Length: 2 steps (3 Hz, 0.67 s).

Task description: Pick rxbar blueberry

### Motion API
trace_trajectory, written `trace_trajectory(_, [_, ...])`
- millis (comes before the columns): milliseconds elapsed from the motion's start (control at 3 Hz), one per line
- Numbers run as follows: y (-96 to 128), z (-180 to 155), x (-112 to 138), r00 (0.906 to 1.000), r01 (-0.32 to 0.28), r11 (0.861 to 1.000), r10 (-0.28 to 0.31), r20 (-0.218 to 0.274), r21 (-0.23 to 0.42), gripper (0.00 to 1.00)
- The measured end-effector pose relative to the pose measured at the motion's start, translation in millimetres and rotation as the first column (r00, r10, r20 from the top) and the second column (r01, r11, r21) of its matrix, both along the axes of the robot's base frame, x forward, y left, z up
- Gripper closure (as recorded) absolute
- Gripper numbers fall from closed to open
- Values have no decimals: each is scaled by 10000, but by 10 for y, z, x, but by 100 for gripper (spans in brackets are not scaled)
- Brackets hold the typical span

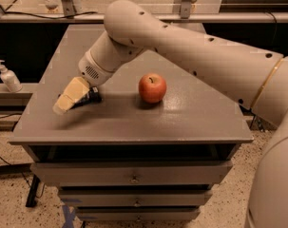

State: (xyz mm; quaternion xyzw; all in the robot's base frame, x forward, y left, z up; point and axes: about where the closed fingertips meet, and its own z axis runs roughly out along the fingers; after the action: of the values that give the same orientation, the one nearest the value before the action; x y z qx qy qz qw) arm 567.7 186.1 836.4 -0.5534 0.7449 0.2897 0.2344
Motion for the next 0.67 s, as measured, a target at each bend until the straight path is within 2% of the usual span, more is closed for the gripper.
trace_trajectory(333, [40, -75, 74, 9991, -348, 9992, 352, 253, -181, 17])
trace_trajectory(667, [60, -130, 93, 9954, -754, 9968, 767, 581, -254, 39])
